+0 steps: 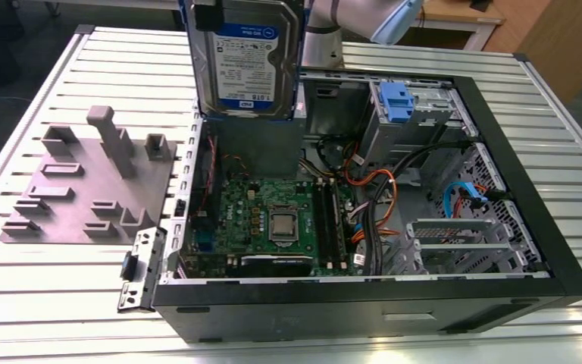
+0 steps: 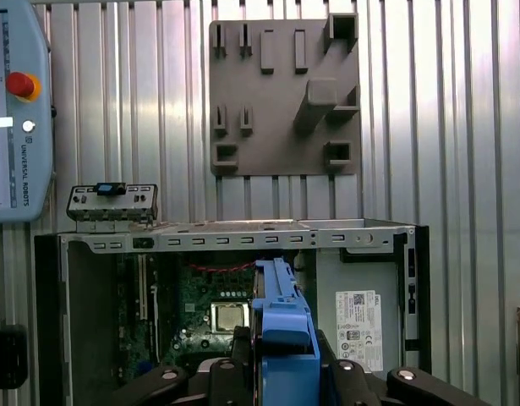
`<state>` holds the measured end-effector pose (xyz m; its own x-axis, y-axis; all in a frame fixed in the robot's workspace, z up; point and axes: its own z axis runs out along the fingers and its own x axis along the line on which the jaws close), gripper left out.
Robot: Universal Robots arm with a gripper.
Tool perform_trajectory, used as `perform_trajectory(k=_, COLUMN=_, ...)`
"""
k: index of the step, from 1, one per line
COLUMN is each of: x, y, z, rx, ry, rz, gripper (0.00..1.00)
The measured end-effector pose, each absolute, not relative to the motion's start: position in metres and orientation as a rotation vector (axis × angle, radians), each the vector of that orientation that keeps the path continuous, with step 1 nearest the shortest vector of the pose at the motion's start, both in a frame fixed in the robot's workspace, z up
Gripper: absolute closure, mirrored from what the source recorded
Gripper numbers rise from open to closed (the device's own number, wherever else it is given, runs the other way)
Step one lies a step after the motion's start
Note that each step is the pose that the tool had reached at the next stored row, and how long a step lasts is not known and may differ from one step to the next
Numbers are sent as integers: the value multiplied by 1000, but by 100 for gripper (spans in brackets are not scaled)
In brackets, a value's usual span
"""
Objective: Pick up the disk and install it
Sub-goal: 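Pick up the disk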
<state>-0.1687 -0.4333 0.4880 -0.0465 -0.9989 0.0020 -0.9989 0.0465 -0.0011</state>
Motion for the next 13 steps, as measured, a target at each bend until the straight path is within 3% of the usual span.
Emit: perform_trajectory(k=13, x=-156, y=-433, z=488, rx=2169, ry=-2272, rz=3, gripper=63)
